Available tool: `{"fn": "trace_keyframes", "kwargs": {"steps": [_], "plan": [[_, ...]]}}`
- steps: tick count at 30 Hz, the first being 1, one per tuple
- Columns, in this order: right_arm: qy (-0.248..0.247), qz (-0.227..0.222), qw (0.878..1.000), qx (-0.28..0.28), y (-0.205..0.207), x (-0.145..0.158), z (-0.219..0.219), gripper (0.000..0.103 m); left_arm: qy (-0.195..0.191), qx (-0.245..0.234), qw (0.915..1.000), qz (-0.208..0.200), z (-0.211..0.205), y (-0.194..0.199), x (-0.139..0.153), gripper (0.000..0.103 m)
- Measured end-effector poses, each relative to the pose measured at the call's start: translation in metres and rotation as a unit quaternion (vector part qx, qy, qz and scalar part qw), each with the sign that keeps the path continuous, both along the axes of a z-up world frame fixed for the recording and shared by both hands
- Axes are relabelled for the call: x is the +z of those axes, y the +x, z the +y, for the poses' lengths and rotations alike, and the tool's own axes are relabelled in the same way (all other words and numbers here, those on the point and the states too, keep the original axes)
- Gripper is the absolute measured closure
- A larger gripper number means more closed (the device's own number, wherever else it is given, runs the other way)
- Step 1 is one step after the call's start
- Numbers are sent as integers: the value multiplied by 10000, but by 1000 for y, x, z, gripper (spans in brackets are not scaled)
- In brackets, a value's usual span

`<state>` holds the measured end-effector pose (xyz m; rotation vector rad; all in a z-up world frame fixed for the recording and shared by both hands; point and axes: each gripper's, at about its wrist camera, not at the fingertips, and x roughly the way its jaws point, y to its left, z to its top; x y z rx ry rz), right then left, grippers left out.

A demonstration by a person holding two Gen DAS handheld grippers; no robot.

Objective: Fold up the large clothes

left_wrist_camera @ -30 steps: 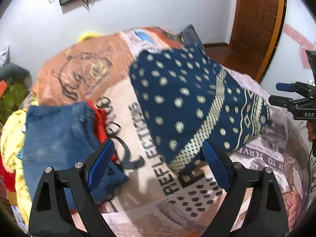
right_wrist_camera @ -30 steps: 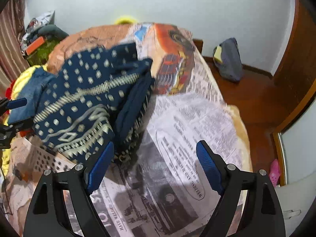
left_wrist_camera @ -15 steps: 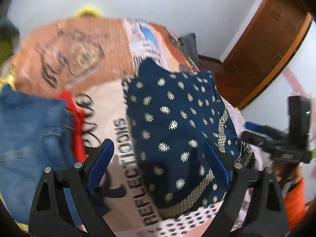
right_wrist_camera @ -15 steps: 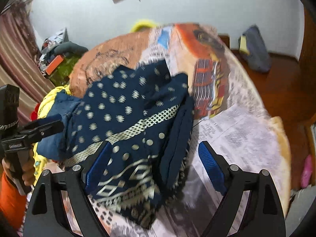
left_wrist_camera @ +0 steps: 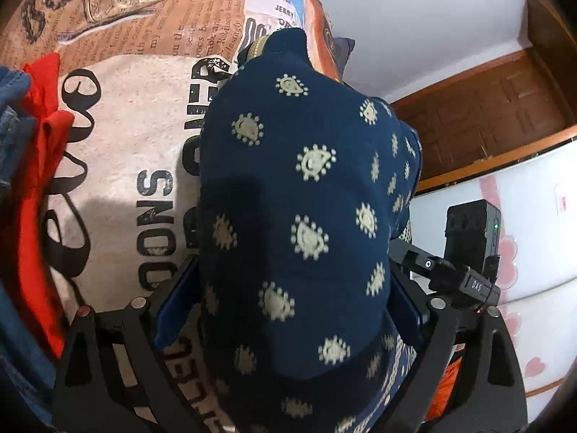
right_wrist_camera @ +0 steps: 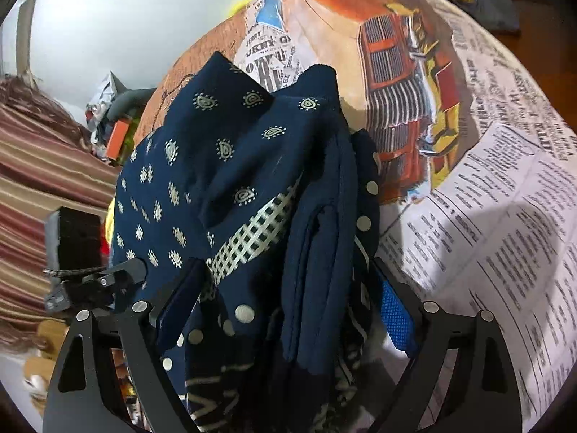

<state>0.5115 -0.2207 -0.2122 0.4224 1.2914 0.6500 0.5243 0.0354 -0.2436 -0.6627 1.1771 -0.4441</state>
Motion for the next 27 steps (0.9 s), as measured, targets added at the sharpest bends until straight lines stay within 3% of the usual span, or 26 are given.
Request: {"fn": "trace_keyframes", "kwargs": {"steps": [6,8,11,14,16,20,27], "plan": [[-145,6,9999,82,-2,4,15,13,363,-114,9992,-111,-17,6,4,9],[-206,-12,9997,88,-3,7,19,15,393,-106,9991,-124,-18,8,7,14],[-112,-64,9999,100,-5,13,24,35,387,-82,9990,-188,-16,5,10,25],[-47,-129,9998,111,-7,21,26,63,462,-90,9985,-297,-15,-1,17,37],[22,-138,9998,109,-7,25,24,71,518,-129,9978,-401,-21,-4,27,43],[-179,-413,9986,267,-17,46,39,74,653,-218,9954,-669,-25,-14,59,52],[12,-1044,9936,421,-38,113,65,75,972,-156,9847,-1439,6,-54,142,52]]}}
